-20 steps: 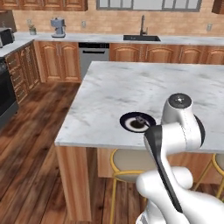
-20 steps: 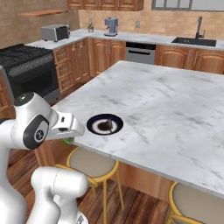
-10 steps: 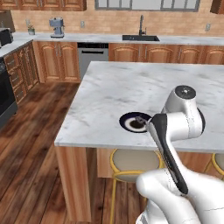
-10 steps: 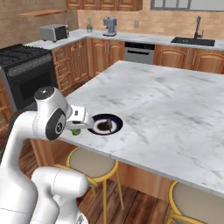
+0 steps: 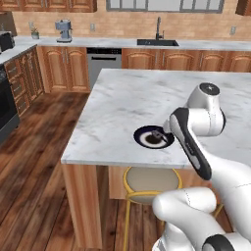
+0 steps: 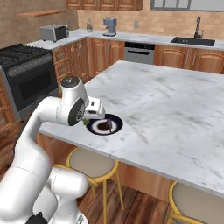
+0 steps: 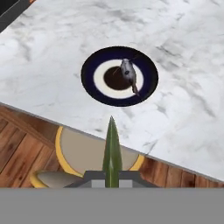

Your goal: Take the lemon wedge from the fridge and place it on the plate with fish on the dining counter.

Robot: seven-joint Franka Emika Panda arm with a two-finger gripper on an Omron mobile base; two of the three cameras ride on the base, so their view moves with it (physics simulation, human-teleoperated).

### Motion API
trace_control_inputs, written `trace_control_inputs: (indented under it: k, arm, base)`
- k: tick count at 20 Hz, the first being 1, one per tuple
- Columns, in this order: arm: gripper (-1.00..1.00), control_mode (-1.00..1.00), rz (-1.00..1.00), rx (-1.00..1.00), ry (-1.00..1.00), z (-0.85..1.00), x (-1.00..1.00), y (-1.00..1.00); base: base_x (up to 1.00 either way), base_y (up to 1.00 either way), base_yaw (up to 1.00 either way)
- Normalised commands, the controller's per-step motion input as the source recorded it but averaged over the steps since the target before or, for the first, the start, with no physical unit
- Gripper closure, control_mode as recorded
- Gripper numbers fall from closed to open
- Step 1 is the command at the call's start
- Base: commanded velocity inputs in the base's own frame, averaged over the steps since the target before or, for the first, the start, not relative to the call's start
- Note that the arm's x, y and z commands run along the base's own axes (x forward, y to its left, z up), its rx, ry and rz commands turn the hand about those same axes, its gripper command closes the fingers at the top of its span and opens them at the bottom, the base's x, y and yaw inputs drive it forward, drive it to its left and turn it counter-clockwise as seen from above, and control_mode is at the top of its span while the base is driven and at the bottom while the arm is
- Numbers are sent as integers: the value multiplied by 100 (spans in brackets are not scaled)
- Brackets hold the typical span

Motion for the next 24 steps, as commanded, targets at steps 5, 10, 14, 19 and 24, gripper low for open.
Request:
trace_control_inputs:
  k: [5,10,14,19,24]
  arm:
    - [100,-100,0,0,7,-29,98,19]
    - [100,-100,0,0,3,-42,95,22]
    - [100,-100,2,0,-1,-11,12,6]
    - [100,-100,0,0,-2,-56,45,0]
    - [100,-100,0,0,-5,-65,46,0]
  base:
    - [0,0,0]
    - [0,0,0]
    - [0,0,0]
    - [0,0,0]
    - [0,0,0]
